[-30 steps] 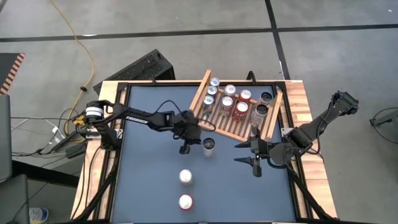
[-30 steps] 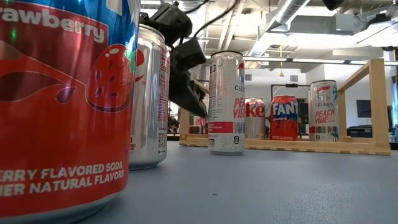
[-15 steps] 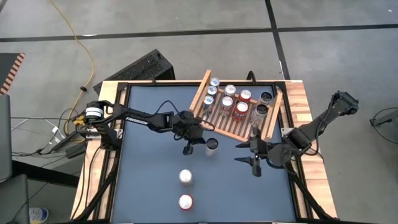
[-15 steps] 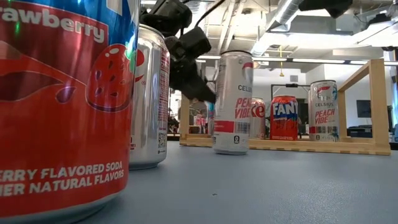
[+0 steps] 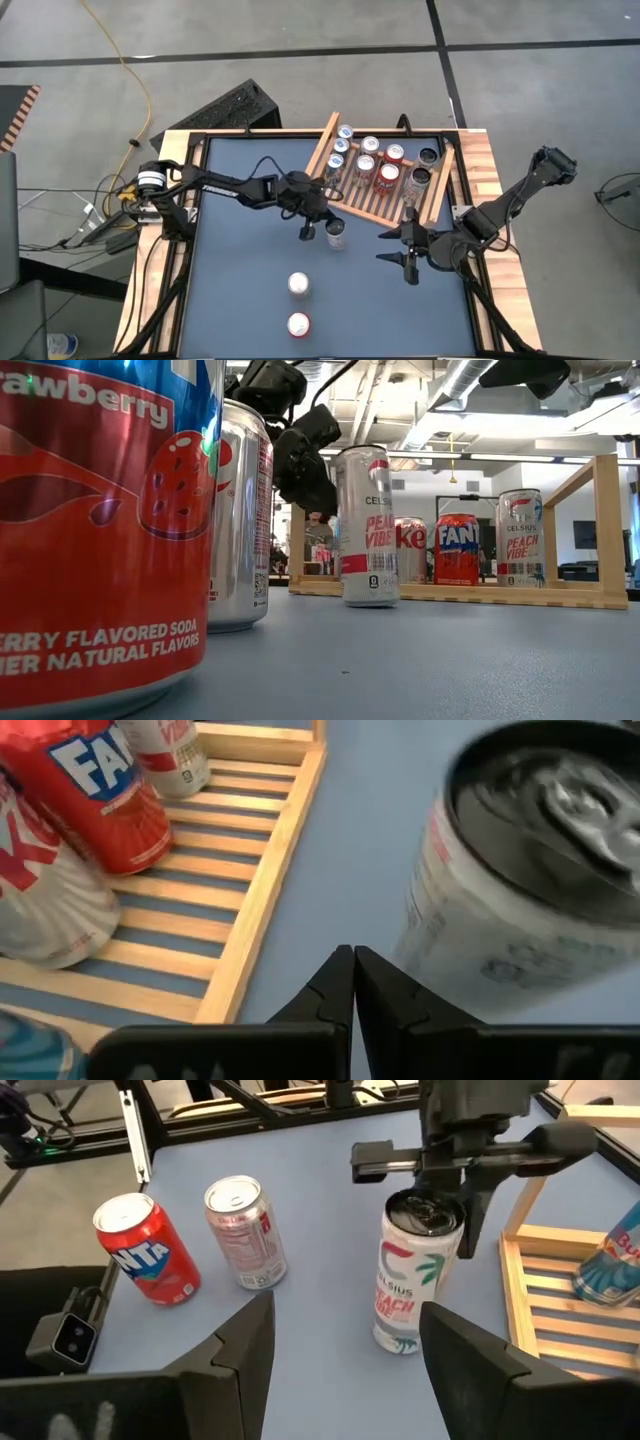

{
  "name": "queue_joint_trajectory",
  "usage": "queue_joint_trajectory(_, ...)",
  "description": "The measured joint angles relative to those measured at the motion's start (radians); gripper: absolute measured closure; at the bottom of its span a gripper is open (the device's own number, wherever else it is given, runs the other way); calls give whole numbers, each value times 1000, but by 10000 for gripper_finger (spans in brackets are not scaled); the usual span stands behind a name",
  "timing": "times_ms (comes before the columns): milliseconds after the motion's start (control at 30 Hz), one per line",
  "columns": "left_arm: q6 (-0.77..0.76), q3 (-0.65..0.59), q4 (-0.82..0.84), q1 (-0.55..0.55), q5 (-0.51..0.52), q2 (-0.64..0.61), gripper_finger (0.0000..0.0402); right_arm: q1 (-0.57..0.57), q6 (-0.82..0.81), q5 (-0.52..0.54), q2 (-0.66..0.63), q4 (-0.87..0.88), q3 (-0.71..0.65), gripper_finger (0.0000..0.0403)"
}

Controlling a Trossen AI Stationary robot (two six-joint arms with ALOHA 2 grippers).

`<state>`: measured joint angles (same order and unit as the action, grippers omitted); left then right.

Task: Place canned beverage on shelf
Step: Move the white and pink soda can to the center of the table, then adjust the shelf

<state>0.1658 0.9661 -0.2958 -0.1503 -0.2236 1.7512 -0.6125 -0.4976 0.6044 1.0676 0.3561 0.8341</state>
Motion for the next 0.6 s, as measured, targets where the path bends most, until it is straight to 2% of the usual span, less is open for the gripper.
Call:
queue_joint_trajectory(167,-10,2,32,-32,80,0,401,0,-3,0,0,-1,0,182)
queue_joint_trajectory(267,-29,1,86,-46,94,-23,401,0,-24,-1,0,1,0,182)
queue_joint_trajectory(467,-10,-1,235,-40,192,-152,401,0,-26,-1,0,6,0,182)
queue_joint_trajectory(600,-38,-2,255,-39,196,-198,401,0,-26,-1,0,5,0,182)
